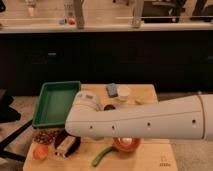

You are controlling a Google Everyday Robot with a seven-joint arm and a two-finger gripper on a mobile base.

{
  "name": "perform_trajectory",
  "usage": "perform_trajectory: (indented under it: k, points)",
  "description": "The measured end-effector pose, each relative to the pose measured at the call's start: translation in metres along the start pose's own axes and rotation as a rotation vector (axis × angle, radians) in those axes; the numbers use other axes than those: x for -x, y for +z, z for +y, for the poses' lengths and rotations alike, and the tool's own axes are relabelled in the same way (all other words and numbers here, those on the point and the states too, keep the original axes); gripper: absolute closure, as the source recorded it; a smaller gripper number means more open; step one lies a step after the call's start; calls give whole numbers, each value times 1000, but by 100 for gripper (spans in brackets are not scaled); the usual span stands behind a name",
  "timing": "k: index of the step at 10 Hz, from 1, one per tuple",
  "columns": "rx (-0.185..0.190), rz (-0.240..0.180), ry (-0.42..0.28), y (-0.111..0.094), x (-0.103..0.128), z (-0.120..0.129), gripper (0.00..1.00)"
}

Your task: Wipe tray with eraser

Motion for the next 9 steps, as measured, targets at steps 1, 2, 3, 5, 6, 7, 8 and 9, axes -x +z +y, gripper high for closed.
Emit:
perform_trajectory:
  k: [1, 2, 3, 5, 6, 7, 8, 9]
  points:
    - [-3, -3, -5, 0, 1, -1, 20]
    - [-7, -12, -19, 0, -1, -1, 20]
    - [-47, -39, -67, -5, -4, -8, 20]
    - [-143, -93, -233, -17, -11, -37, 20]
    - [-180, -116, -296, -20, -9, -54, 20]
    - [-195, -133, -332, -21, -2, -65, 20]
    - [-202, -154, -372, -23, 8, -80, 20]
    - [-190, -181, -419, -20, 22, -98, 20]
